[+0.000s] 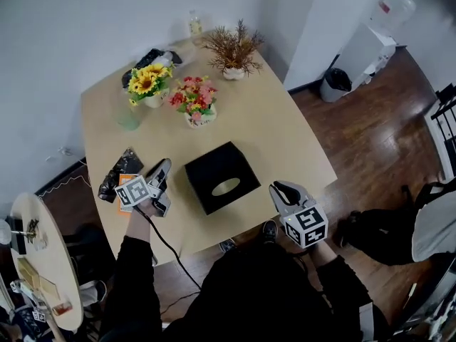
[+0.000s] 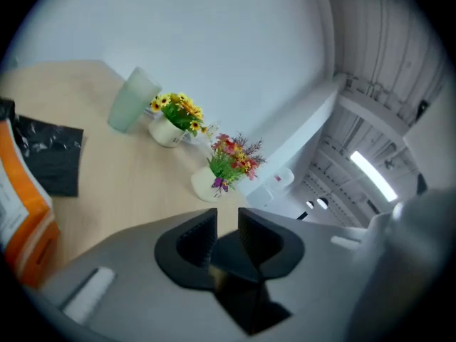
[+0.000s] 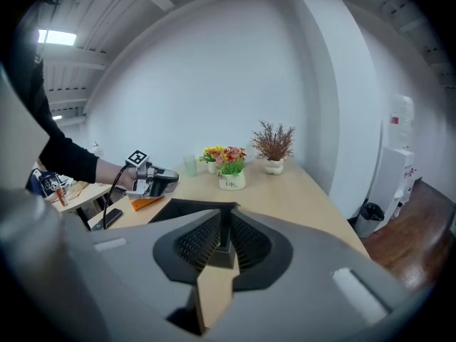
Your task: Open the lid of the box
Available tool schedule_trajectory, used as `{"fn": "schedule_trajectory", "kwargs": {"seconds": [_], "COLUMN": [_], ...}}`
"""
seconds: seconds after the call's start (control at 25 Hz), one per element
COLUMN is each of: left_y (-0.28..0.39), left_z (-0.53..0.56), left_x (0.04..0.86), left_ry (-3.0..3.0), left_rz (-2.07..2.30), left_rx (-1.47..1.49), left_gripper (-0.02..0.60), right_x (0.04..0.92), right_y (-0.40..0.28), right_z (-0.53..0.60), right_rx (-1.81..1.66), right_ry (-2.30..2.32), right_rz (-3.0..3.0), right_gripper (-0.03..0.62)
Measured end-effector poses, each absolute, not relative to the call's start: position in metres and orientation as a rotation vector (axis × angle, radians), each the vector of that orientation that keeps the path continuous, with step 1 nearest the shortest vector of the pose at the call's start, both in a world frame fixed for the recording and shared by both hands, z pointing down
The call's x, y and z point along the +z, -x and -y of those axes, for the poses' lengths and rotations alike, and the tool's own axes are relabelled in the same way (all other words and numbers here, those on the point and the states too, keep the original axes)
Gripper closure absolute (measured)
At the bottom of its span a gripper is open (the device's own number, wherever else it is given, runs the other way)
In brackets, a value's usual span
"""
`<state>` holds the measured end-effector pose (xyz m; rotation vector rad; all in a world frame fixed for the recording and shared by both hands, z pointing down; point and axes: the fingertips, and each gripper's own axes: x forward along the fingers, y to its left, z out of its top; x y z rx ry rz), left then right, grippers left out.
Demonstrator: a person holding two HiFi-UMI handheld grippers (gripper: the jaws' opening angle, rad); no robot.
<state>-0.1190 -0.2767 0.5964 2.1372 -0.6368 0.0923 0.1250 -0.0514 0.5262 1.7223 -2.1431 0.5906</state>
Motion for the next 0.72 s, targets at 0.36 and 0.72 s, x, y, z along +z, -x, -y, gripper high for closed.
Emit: {"fn": "schedule_trajectory", "kwargs": {"seconds": [0.36, 0.72], "left_y": [0.100, 0.057], "left_z": [0.182, 0.094], "left_x": [0.454, 0.369], "left_ry": [-2.653, -2.965], "left_rz": [0.915, 1.267], "left_rx": [0.177, 0.371], "left_gripper": [0.509, 0.511], "right_x": [0.448, 0.372], "right_y": [-0.093, -0.064], "right_z": [0.103, 0.100], "right_rx": [0.394, 0.080], "right_ry": [-1.671, -1.552], "right_rz": [2.374, 2.578], "right_gripper": [0.549, 0.549]}}
